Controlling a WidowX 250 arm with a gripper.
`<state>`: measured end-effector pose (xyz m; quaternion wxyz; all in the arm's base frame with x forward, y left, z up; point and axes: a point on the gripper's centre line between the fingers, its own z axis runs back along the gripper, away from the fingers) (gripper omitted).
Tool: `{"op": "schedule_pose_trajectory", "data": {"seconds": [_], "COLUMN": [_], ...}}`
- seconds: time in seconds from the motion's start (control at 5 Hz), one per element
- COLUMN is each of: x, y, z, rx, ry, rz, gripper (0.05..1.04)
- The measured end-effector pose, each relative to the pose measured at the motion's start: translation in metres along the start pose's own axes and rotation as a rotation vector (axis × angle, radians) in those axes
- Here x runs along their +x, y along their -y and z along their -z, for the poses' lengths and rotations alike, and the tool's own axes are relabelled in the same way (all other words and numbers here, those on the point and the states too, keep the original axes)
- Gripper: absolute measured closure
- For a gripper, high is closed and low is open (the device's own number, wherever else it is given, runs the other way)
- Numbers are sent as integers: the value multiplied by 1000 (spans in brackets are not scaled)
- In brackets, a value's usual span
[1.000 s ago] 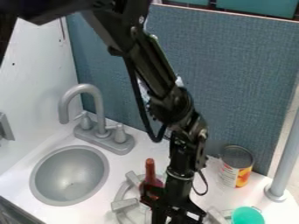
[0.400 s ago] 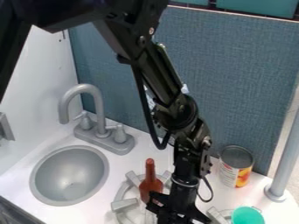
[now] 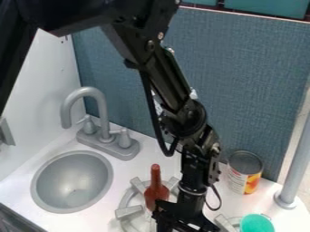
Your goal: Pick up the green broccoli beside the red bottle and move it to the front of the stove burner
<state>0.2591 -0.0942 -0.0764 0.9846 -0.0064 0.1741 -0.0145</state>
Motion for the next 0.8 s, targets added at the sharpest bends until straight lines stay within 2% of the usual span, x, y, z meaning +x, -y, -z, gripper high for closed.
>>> {"op": "schedule_pose_trajectory", "data": {"seconds": [0.2,0.4,0.6,0.8], "x": [0,4,4,9], "y": [4,6,7,10], "z": [-19,-58,-90,-99], "rx": [5,5,2,-5], "ry": [55,169,260,287], "rz": [16,27,50,86], "gripper": [77,83,83,83]}}
